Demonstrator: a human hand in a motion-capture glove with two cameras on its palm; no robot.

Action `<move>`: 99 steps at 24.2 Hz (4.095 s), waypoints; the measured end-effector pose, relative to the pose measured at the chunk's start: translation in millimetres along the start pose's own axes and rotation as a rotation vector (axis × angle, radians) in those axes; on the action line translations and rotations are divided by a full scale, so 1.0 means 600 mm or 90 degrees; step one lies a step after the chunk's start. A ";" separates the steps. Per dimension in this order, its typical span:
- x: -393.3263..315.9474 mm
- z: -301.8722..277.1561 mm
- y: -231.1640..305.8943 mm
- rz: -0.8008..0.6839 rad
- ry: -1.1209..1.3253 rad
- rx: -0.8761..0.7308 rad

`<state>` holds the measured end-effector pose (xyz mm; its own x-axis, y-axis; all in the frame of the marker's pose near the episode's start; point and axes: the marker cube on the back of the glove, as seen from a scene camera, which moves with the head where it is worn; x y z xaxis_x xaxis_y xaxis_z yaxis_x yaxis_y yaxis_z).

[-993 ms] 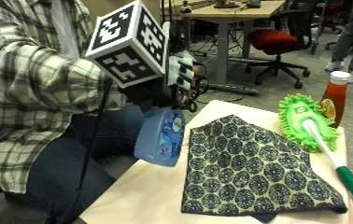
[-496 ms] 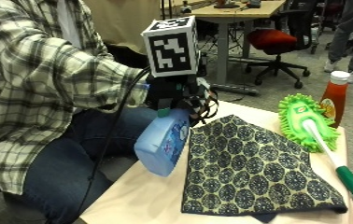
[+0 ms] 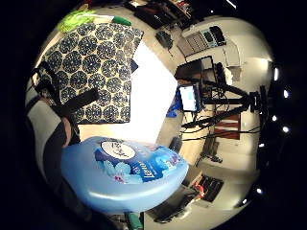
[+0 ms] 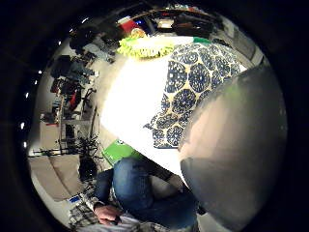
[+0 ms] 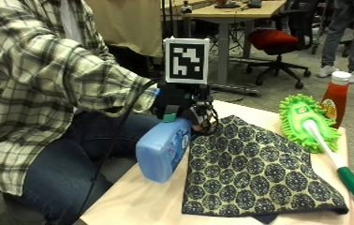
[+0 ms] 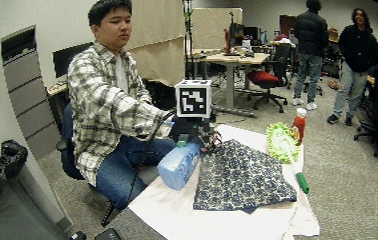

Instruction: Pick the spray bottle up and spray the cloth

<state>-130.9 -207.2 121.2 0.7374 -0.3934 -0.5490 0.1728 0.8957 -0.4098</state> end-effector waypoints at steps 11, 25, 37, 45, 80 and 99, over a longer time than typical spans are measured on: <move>-0.008 0.028 -0.002 -0.069 0.094 -0.040; -0.007 0.008 -0.005 -0.012 -0.064 0.030; 0.073 -0.091 0.011 0.119 -0.567 0.191; 0.088 -0.134 0.019 0.124 -0.755 0.288; -0.309 -0.020 -0.216 -0.116 -0.936 0.242; -0.287 -0.003 -0.197 -0.178 -0.971 0.166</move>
<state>-279.2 -245.7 263.0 0.5750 -0.1188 0.8095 0.3962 0.9061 -0.1484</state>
